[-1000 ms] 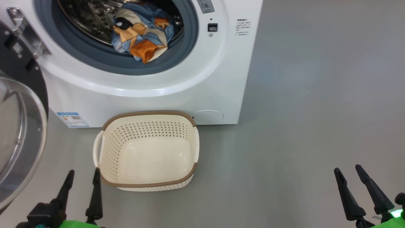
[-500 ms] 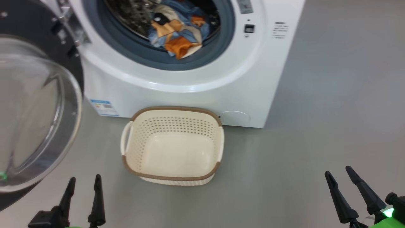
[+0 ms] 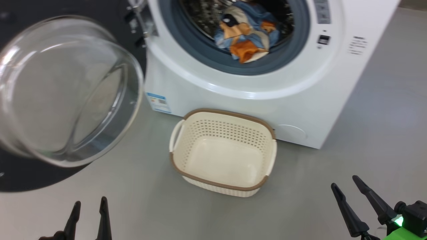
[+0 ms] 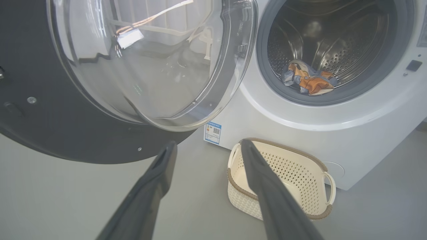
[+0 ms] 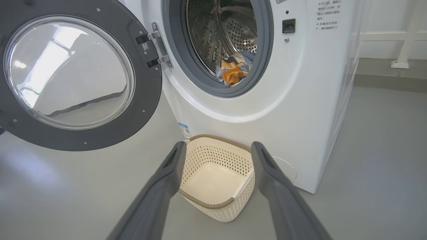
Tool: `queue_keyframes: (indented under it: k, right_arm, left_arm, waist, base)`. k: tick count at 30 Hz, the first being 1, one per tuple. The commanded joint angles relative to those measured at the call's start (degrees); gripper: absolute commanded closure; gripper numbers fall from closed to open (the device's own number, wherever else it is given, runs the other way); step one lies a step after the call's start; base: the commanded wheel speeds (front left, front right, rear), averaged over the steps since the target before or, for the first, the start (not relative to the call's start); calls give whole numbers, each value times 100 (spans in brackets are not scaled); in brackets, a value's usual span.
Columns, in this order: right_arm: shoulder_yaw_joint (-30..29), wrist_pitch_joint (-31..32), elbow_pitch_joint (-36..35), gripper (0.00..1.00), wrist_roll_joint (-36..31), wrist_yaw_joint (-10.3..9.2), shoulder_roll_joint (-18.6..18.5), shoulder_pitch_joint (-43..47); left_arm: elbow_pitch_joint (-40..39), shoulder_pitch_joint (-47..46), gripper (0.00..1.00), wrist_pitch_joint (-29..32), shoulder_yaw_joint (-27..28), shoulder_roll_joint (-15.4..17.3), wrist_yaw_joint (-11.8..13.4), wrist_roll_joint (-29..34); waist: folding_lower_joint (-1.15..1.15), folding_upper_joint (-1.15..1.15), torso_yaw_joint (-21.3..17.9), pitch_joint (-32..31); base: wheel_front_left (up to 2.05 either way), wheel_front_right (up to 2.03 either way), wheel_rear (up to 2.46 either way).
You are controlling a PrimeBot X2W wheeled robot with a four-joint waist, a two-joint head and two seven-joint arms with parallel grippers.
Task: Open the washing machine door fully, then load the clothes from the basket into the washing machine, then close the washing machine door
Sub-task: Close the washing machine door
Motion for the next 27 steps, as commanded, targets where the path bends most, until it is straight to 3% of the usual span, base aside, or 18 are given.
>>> queue_keyframes:
  k: [1, 13, 27]
  right_arm:
    - [164, -27, -113, 0, 16, 17, -186, -144]
    - [376, -27, -60, 0, 39, 17, -250, -286]
    - [443, -27, -39, 0, 41, 17, -211, -317]
  left_arm:
    - [-189, -24, 0, -37, 155, 62, 47, -52]
    - [-337, 168, 0, -37, 168, 62, 166, -227]
    - [-472, 193, 0, -37, 212, 62, 191, -334]
  waist:
    - [0, 0, 420, -53]
    - [0, 0, 995, -126]
    - [0, 0, 1088, -109]
  base:
    - [0, 0, 0]
    - [0, 0, 0]
    - [0, 0, 0]
